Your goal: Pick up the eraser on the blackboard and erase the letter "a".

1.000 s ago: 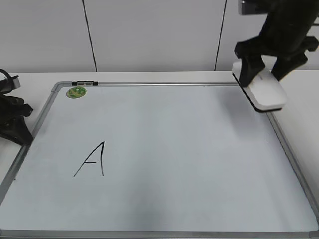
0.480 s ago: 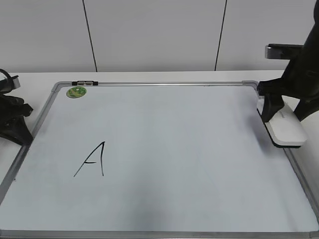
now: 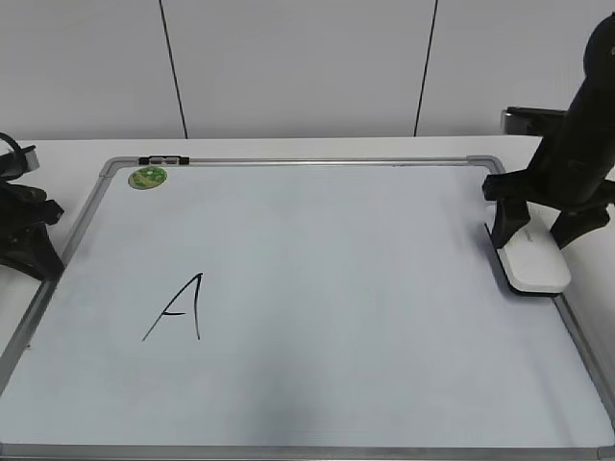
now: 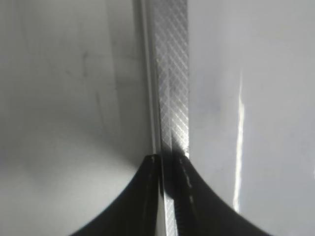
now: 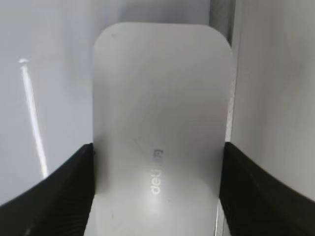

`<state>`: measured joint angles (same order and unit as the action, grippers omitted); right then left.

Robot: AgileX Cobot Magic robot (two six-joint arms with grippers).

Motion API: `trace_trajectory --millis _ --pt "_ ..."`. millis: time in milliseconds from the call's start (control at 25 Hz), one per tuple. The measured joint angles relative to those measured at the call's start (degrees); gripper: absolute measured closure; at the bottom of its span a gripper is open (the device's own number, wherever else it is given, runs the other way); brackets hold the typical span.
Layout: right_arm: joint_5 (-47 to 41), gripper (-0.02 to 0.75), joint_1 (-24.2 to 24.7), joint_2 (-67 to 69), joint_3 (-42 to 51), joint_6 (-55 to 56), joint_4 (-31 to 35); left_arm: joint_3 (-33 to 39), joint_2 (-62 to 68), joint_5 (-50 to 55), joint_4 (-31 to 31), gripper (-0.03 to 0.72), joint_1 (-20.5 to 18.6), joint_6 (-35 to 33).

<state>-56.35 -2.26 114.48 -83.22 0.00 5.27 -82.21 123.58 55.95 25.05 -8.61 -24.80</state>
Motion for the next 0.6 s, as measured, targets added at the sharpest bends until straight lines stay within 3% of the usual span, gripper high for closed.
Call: trace_trajectory --millis 600 --pt "2.14 0.214 0.0 2.54 0.0 0.0 -1.13 0.0 0.0 0.0 0.0 0.63 0.0 0.0"
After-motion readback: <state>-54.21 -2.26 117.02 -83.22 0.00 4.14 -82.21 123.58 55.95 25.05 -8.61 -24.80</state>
